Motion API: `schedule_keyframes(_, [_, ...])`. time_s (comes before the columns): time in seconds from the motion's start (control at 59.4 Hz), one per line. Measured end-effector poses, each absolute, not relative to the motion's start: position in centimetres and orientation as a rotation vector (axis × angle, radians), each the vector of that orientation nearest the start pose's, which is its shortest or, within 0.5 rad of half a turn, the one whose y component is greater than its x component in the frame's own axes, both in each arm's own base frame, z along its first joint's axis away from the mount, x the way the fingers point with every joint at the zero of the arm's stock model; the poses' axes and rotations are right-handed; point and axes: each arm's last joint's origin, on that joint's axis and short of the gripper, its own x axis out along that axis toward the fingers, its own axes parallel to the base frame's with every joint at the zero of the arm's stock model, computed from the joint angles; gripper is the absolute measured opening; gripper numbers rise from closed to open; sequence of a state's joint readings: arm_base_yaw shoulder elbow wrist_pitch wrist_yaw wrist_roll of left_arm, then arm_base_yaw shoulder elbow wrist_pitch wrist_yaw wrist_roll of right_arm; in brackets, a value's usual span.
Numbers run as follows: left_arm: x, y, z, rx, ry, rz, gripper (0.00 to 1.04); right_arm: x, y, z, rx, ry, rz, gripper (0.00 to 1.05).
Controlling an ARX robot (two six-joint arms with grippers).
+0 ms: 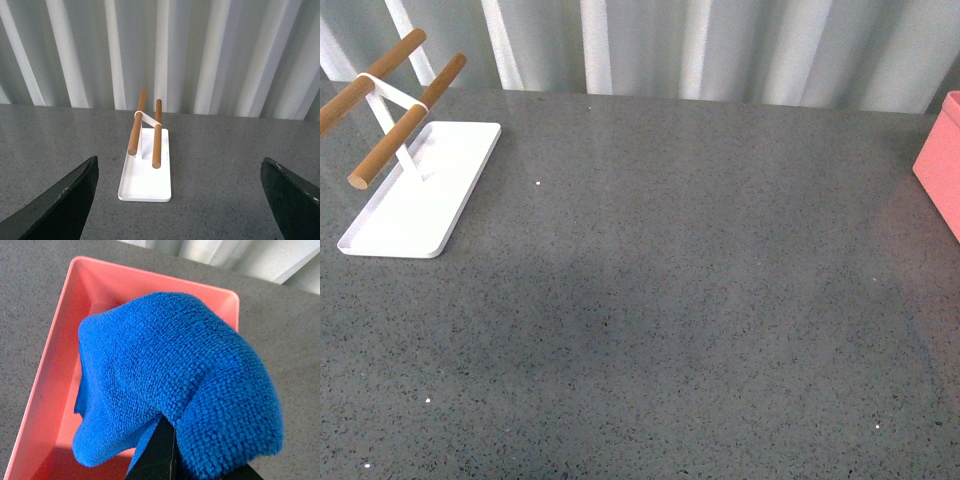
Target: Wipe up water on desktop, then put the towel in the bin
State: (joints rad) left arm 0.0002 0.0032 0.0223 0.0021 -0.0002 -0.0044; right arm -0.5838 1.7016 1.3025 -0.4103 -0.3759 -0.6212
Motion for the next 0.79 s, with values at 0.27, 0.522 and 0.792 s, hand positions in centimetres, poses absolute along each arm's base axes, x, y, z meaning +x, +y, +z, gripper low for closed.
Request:
schedule_keyframes(0.27, [9.6,0.0,17.1,-0.005,-0.021,0.0,0.98,32.1,-20.1,22.0,-0.215,0.798,0.011,0.03])
schedule_keyframes(0.522, [9.6,0.0,17.1,-0.005,-0.021,0.0,0.98,31.8,-21.4,17.2,-0.219,0.93,-0.009,0.03])
schedule_keyframes(0.792, [9.6,0.0,17.1,-0.004,-0.021,0.0,0.98,31.9,-21.7,16.6,-0.249,0.959,-0.025,0.12])
